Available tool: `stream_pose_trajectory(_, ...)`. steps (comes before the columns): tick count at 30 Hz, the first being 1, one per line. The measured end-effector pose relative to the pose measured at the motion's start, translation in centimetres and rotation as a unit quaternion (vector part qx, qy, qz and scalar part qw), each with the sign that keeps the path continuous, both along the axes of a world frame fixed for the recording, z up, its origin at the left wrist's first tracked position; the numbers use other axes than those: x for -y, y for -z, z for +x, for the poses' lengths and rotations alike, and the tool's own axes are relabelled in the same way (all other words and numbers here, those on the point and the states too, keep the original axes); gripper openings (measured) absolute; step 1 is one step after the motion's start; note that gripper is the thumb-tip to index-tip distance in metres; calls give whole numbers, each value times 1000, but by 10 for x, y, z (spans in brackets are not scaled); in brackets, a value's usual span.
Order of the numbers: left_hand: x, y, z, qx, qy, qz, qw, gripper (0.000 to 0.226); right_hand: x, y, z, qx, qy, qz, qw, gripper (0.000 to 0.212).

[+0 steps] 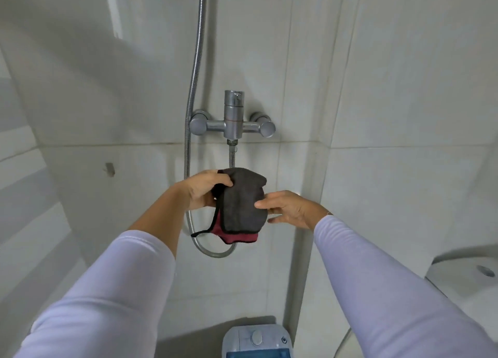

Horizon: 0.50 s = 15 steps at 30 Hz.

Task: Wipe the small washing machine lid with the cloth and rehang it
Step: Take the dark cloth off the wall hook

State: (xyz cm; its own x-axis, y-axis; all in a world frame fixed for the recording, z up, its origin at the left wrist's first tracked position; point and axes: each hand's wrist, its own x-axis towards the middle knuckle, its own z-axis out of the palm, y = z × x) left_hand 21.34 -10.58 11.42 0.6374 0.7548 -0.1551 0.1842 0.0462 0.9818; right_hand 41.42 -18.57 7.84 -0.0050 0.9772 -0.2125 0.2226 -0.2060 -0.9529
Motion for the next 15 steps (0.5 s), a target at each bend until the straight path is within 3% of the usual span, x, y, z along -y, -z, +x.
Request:
stream_pose_trajectory(7,20,49,62,22,-22,-124,992,22,26,2,42,-101,72,7,992,28)
stream_pose_trajectory(10,25,80,83,-3,-1,-219,976,58,34,15,56,-127,112,3,986,30)
stream_pose_trajectory(13,27,116,105,38,11,-245,969,90,37,43,72,-161,157,7,974,31)
stream_pose_trajectory(15,33,139,118,75,0,-240,968,101,41,70,80,-150,187,8,971,20)
